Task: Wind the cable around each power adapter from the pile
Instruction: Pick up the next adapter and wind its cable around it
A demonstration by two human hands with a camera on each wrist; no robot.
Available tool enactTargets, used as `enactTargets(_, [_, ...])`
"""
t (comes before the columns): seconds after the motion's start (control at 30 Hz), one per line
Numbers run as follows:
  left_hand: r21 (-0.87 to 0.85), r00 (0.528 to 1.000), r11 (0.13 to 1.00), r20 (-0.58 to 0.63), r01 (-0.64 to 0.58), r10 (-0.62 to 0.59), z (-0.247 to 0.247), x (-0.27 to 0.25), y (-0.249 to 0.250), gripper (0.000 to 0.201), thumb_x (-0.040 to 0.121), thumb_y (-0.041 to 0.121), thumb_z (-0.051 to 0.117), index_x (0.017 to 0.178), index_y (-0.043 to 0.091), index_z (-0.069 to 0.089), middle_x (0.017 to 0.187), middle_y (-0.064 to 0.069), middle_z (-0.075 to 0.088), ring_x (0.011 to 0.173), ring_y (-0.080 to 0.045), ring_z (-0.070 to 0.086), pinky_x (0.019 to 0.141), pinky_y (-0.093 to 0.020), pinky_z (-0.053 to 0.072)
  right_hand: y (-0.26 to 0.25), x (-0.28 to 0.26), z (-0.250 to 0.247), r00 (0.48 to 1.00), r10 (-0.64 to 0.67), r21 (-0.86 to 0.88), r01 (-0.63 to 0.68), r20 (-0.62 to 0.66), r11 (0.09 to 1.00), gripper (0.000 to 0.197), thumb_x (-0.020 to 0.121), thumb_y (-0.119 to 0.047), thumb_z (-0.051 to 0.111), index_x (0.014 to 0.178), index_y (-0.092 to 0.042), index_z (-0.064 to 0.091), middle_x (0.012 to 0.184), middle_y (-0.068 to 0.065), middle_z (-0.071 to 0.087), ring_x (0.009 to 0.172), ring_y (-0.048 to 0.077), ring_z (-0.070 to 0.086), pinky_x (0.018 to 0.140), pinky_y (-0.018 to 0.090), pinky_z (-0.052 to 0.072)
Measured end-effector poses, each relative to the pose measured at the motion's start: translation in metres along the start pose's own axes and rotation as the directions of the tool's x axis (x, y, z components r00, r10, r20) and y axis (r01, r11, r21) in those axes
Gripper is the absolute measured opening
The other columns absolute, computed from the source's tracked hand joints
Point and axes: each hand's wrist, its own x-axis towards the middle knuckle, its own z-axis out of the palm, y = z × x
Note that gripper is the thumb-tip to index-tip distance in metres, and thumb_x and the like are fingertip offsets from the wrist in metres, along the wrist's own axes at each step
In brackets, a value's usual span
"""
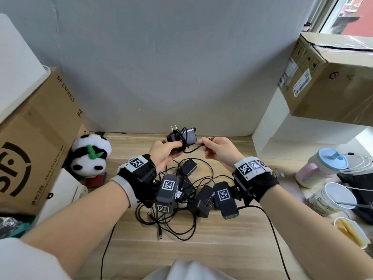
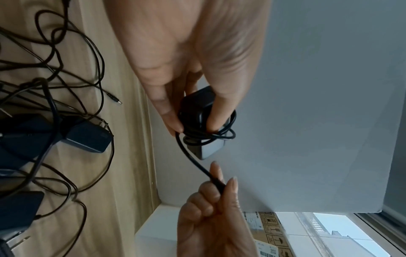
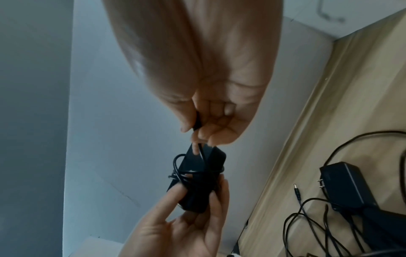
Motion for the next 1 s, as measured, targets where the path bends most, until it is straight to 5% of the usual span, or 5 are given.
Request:
enactTargets(0.23, [-0.05, 0.993, 0.997, 0.1, 0.067, -0.061, 0.007, -0.008, 0.0, 0.012, 0.087, -0.007, 0.056, 0.098, -0.009, 0.059, 0.084, -0.018, 0.067, 0.073, -0.025, 0.066, 0.076, -0.031, 0.057, 0.004, -0.001, 0.0, 0.992, -0.105, 0.048, 0.109, -0.075, 0.993, 0.021, 0.095, -0.015, 0.051, 0.098, -0.002, 0.067, 0.077, 0.003, 0.064, 0.064, 0.005, 0.059, 0.06, 0.015, 0.051])
enactTargets(0.4, [-0.091, 0.985, 0.989, 0.139, 0.12, -0.106, 0.013, -0.014, -0.001, 0.004, 0.087, -0.006, 0.056, 0.09, -0.005, 0.059, 0.084, -0.018, 0.066, 0.081, -0.027, 0.064, 0.073, -0.034, 0.058, 0.003, 0.001, 0.005, 0.943, -0.289, -0.203, 0.254, -0.166, 0.946, 0.025, 0.099, -0.01, 0.042, 0.087, -0.012, 0.065, 0.064, -0.001, 0.047, 0.058, 0.009, 0.044, 0.063, 0.024, 0.046])
enactTargets(0.57, [-0.059, 0.984, 0.991, 0.14, 0.123, -0.114, 0.011, -0.015, 0.001, 0.004, 0.087, -0.006, 0.056, 0.089, -0.005, 0.06, 0.086, -0.018, 0.064, 0.08, -0.026, 0.064, 0.07, -0.031, 0.058, 0.008, 0.002, 0.0, 0.905, -0.367, -0.36, 0.275, -0.216, 0.891, 0.026, 0.094, -0.009, 0.052, 0.117, -0.012, 0.062, 0.066, -0.005, 0.059, 0.058, 0.008, 0.049, 0.065, 0.022, 0.049])
enactTargets(0.8, [-0.024, 0.981, 0.994, 0.169, 0.105, -0.1, 0.009, -0.019, 0.004, 0.016, 0.089, -0.003, 0.055, 0.104, -0.006, 0.058, 0.097, -0.022, 0.064, 0.082, -0.035, 0.065, 0.07, -0.033, 0.058, 0.006, -0.003, 0.001, 0.907, -0.392, -0.437, 0.293, -0.153, 0.85, 0.019, 0.092, -0.012, 0.055, 0.106, -0.015, 0.069, 0.062, -0.008, 0.056, 0.056, 0.008, 0.052, 0.063, 0.026, 0.054])
enactTargets(1.0, [-0.012, 0.987, 0.998, 0.149, 0.062, -0.06, 0.012, -0.018, 0.003, 0.033, 0.089, -0.002, 0.055, 0.122, -0.009, 0.052, 0.099, -0.022, 0.065, 0.075, -0.026, 0.068, 0.07, -0.03, 0.058, 0.001, -0.007, 0.003, 0.932, -0.318, -0.374, 0.237, -0.173, 0.897, 0.007, 0.09, -0.015, 0.06, 0.095, -0.01, 0.061, 0.062, -0.001, 0.062, 0.058, 0.01, 0.057, 0.065, 0.03, 0.057])
